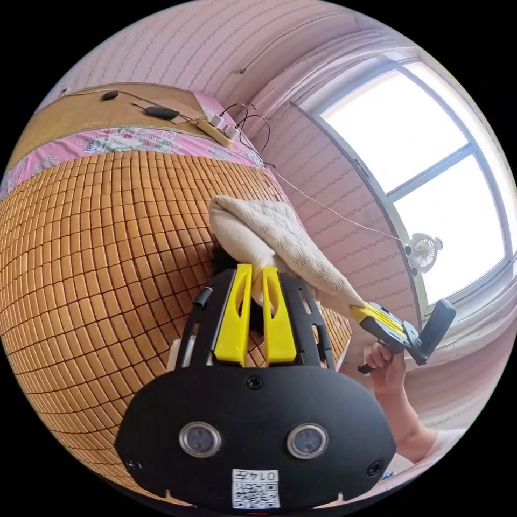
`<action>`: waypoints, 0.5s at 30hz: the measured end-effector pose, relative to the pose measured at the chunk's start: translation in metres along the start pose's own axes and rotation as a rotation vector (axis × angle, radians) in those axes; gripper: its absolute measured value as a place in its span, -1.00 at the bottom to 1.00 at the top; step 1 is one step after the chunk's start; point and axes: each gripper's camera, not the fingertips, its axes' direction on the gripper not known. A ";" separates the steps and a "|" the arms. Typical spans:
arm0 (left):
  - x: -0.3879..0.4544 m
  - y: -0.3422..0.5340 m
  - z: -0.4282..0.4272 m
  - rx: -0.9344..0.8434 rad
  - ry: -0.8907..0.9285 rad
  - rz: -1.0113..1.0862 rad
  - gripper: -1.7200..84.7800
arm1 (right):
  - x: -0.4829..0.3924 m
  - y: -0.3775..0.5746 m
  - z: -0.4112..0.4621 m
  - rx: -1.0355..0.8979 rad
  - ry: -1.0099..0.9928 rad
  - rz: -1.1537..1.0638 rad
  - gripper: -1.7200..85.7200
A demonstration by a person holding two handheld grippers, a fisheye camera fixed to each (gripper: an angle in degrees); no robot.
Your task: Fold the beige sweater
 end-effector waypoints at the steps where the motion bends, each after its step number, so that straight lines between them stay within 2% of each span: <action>1: 0.001 0.003 -0.015 0.031 0.002 0.005 -0.89 | -0.011 -0.002 -0.006 0.015 -0.028 -0.021 -0.93; 9: 0.042 0.067 -0.282 0.398 -0.261 0.319 -0.97 | -0.223 -0.001 -0.058 0.221 -0.504 -0.374 -0.94; 11: 0.065 0.076 -0.327 0.431 -0.349 0.422 -0.98 | -0.255 0.001 -0.072 0.298 -0.564 -0.402 -0.94; 15: 0.092 0.084 -0.369 0.351 -0.480 0.517 -0.97 | -0.299 0.013 -0.093 0.378 -0.638 -0.408 -0.95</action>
